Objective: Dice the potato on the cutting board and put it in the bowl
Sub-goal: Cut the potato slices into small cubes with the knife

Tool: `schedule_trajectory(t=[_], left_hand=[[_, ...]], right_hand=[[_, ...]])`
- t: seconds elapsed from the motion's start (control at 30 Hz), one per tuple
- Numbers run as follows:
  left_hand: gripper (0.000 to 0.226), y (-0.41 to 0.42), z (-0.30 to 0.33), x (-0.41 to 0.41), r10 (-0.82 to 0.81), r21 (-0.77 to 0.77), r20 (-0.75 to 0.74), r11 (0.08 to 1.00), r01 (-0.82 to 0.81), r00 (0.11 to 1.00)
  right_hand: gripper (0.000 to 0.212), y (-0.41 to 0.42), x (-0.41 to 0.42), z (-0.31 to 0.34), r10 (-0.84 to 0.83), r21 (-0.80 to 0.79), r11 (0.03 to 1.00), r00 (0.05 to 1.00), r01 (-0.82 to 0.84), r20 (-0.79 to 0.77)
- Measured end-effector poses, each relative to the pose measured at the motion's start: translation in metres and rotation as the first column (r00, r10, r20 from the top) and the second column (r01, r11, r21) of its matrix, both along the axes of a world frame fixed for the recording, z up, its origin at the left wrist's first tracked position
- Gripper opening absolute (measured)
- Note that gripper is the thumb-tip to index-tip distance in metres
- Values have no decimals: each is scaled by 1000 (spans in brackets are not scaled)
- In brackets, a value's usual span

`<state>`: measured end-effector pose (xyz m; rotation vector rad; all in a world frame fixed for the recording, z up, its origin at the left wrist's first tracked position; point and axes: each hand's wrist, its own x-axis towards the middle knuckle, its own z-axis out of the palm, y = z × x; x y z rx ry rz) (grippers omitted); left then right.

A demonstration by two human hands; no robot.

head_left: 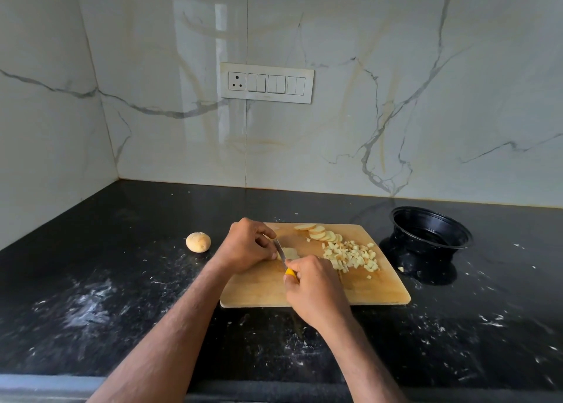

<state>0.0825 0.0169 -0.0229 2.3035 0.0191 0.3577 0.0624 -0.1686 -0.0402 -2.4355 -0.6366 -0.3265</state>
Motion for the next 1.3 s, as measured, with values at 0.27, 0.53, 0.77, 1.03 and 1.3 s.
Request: schedule_trajectory(t=[0.27, 0.53, 0.77, 1.03, 1.3], left_hand=[[50, 0, -1, 1, -10, -11, -17, 1000, 10, 1000], [51, -1, -3, 2, 1, -36, -30, 999, -2, 1000], [48, 0, -4, 1, 7, -32, -10, 999, -8, 1000], [41, 0, -2, -1, -53, 5, -1, 999, 53, 999], [41, 0, 2, -2, -112, 40, -4, 993, 112, 994]], right_hand=[[32, 0, 4, 6, 27, -68, 997, 999, -29, -28], [29, 8, 8, 19, 36, -152, 987, 995, -50, -93], [19, -10, -2, 14, 98, -212, 971, 992, -113, -82], [8, -67, -1, 24, 237, 49, 971, 920, -233, -312], [28, -56, 15, 11, 116, 323, 943, 990, -85, -77]])
